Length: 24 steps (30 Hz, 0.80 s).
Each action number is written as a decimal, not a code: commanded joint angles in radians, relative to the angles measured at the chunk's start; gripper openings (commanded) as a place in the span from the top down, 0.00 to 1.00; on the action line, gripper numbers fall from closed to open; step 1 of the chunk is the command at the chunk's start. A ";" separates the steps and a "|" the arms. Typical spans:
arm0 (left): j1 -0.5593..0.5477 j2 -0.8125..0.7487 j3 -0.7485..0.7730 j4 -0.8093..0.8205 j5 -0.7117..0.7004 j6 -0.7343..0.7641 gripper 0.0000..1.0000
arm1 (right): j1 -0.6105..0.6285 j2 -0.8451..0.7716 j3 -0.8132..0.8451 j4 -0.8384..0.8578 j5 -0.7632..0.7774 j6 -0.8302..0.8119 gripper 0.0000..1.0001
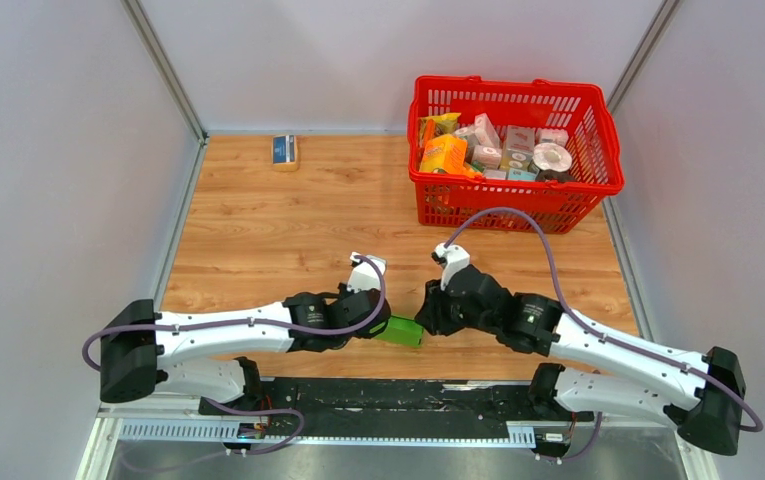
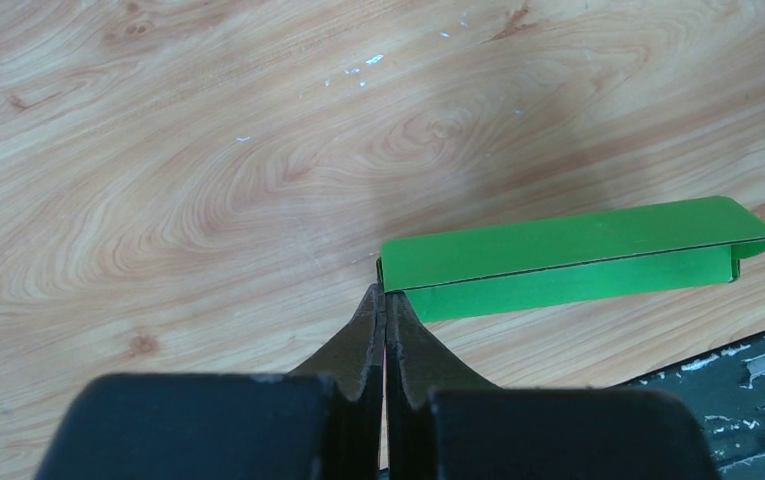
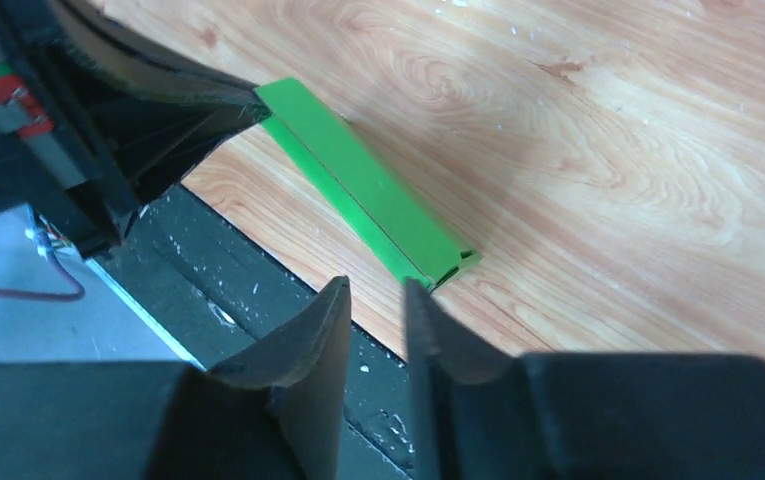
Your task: Fold the paper box
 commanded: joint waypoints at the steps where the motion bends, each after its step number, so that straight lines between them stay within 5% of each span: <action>1: -0.007 -0.016 -0.042 0.001 0.016 -0.039 1.00 | -0.052 0.044 0.042 0.018 0.022 0.172 0.81; 4: -0.009 -0.025 -0.065 0.023 0.015 -0.064 1.00 | -0.127 0.064 0.015 0.068 -0.080 0.354 0.75; 7: -0.012 -0.016 -0.073 0.035 -0.005 -0.102 1.00 | -0.155 0.063 -0.013 0.133 -0.202 0.466 0.47; 10: -0.023 0.002 -0.062 -0.018 -0.065 -0.182 1.00 | -0.158 0.041 0.012 0.027 -0.160 0.531 0.19; 13: -0.036 0.019 -0.054 -0.065 -0.114 -0.274 1.00 | -0.175 0.021 -0.053 0.041 -0.187 0.624 0.05; 24: -0.075 0.076 -0.021 -0.151 -0.186 -0.420 1.00 | -0.179 0.041 -0.208 0.237 -0.330 0.942 0.00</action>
